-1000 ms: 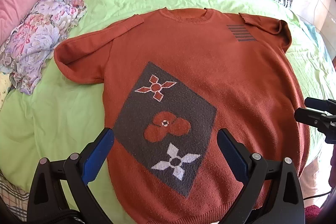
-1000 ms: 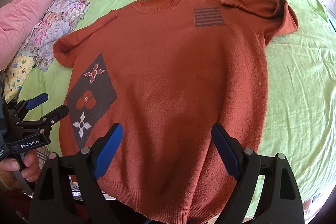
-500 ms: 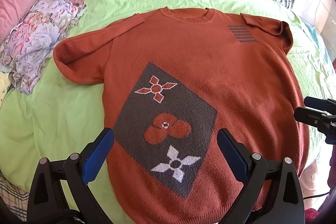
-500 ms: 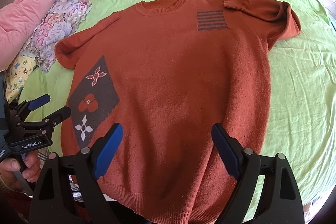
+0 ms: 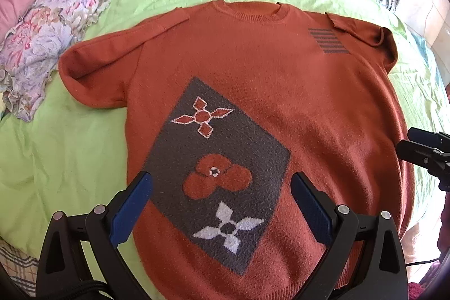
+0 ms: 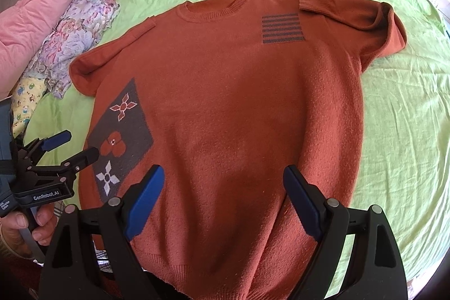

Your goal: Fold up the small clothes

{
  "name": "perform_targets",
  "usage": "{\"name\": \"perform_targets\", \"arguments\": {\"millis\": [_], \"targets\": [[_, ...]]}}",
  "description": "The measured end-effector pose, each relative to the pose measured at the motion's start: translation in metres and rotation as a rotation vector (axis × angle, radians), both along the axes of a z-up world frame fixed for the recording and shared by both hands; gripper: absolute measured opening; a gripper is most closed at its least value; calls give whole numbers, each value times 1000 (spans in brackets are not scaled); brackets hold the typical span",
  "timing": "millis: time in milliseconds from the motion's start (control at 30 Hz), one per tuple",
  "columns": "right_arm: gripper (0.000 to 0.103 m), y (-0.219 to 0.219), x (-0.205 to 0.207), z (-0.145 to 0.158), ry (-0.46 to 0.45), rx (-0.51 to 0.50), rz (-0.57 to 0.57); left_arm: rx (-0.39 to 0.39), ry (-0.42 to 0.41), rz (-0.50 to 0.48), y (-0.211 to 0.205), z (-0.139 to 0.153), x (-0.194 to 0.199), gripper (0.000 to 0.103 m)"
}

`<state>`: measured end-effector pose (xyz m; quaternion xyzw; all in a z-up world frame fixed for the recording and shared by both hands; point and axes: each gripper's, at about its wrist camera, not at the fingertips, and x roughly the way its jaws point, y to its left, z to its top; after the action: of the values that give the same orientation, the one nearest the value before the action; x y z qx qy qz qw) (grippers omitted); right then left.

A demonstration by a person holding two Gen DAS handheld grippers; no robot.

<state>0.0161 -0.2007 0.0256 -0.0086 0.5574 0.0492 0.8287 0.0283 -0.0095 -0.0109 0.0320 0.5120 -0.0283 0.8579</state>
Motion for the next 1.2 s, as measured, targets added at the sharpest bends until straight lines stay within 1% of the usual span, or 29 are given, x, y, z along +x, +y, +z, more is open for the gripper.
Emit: {"name": "perform_targets", "arguments": {"millis": [133, 200, 333, 400, 567, 700, 867, 1000, 1067, 1200], "targets": [[87, -7, 7, -1, -4, 13, -5, -9, 13, 7, 0, -3, 9, 99], [87, -12, 13, 1, -1, 11, -9, -25, 14, 14, 1, -2, 15, 99], [87, -21, 32, 6, -28, 5, -2, -61, 10, 39, 5, 1, 39, 99], [87, -26, 45, 10, -48, -3, 1, -63, 2, 48, 6, 3, 48, 99], [87, -40, 89, 18, -100, -32, 27, -59, -10, 80, 10, 8, 80, 99], [87, -52, 130, 24, -163, -79, 50, -74, -13, 103, 15, 8, 103, 99], [86, -72, 181, 22, -201, -128, 64, -77, -4, 133, 19, 5, 130, 99], [79, -85, 219, 12, -187, -171, 79, -91, 19, 159, 21, -1, 149, 99], [76, -88, 237, 2, -168, -200, 107, -97, 36, 175, 21, -7, 158, 99], [65, -94, 269, -20, -113, -245, 157, -100, 61, 192, 19, -16, 169, 99]]}}
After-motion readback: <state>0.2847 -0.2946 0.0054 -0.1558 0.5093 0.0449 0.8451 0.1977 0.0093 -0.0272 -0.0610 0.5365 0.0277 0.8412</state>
